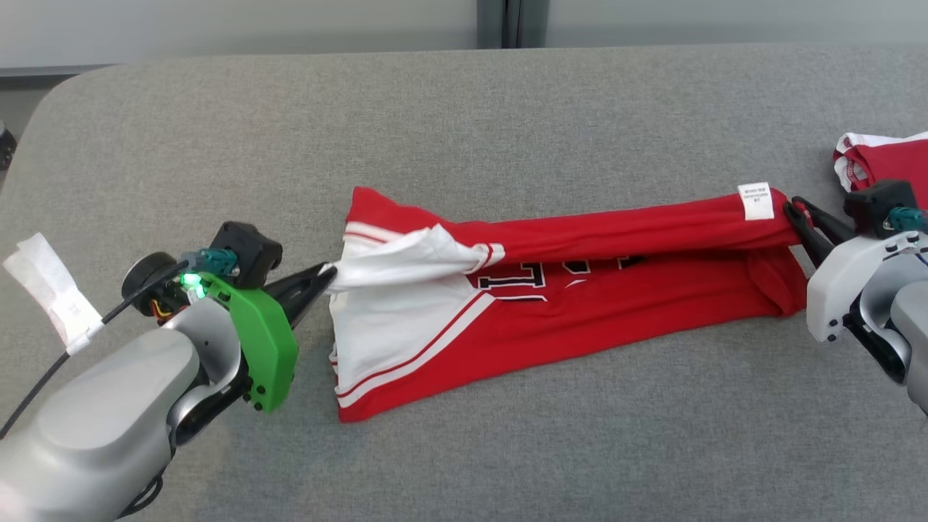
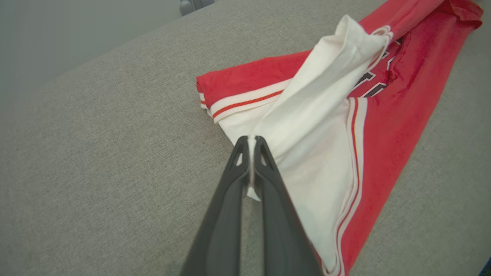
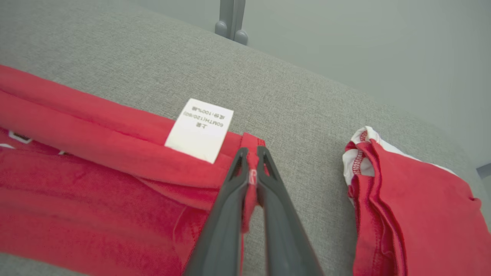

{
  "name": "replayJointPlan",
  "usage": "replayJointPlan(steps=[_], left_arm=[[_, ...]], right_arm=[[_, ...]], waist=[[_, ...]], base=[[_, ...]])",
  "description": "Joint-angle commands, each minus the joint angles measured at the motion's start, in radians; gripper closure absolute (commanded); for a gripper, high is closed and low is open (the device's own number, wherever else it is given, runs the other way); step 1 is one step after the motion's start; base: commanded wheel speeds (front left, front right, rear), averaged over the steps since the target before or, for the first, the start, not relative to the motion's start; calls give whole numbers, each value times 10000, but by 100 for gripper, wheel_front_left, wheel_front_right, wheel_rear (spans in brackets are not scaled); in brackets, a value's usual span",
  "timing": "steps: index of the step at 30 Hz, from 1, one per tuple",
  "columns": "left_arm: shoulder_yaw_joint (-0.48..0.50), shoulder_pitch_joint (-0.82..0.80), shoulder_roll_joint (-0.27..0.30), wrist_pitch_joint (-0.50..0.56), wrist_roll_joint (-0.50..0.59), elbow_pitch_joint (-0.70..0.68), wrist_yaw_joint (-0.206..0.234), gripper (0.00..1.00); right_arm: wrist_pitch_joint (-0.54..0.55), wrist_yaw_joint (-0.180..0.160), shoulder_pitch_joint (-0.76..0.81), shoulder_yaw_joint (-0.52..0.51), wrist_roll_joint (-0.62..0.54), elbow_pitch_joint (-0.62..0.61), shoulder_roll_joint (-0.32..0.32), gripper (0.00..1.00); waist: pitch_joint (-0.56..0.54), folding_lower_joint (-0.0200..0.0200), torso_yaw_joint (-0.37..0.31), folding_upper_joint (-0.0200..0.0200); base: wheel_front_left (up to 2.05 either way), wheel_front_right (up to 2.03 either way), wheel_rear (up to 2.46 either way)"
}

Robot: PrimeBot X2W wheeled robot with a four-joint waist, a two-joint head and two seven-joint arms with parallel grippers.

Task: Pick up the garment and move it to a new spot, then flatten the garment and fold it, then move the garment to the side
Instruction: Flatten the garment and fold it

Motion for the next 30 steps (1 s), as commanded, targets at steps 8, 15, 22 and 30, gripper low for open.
replayJointPlan(steps=[8,15,22,30], left_arm=[[-532,517,1348,1087,-1016,-2096,17,100],[-682,788,1409,1400,-1128,-2385,16,100],[-812,1243,1296,1534,-857,-2209,64,0],[-332,1637,1152,624,-1160,-2018,542,0]], right_arm=[[230,-18,258,908,544,-126,-360,100],[524,-18,220,1557,1039,-153,-507,100],[975,-18,284,2048,1721,-221,-553,0],[540,-16,153,1679,2718,-533,-820,0]], waist=[[-276,0,32,0],[-316,0,-107,0],[-471,0,-300,0],[-785,0,-514,0]], base=[[0,0,0],[0,0,0],[0,0,0],[0,0,0]])
